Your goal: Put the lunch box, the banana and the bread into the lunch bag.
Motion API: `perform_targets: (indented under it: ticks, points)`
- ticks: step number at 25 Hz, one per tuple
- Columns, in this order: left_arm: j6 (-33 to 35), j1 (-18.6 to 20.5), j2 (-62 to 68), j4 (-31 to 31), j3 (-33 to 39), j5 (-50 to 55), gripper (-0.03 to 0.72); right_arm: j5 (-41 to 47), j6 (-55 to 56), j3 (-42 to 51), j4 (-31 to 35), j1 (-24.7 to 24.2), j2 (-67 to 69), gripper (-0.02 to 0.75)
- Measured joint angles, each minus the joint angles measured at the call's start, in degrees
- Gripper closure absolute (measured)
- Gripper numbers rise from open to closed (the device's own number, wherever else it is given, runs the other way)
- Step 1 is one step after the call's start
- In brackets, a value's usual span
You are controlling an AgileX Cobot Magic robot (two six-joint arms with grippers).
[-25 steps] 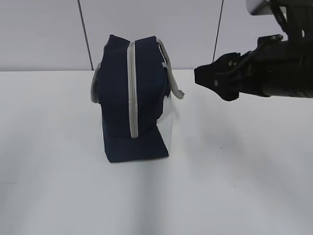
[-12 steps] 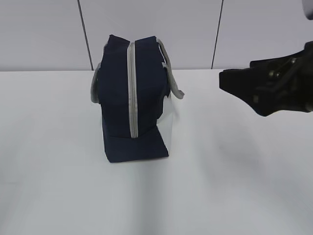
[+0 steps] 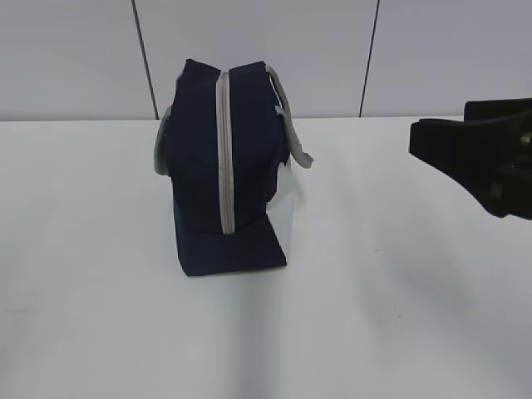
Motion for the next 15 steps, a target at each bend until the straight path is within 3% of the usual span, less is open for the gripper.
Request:
perform_targets:
  ticks: [15]
  points:
    - [0.0,0.0,0.0,0.0,0.0,0.0,0.307,-0.5,0.9,9.4,0.0,0.0,-7.3,0.229]
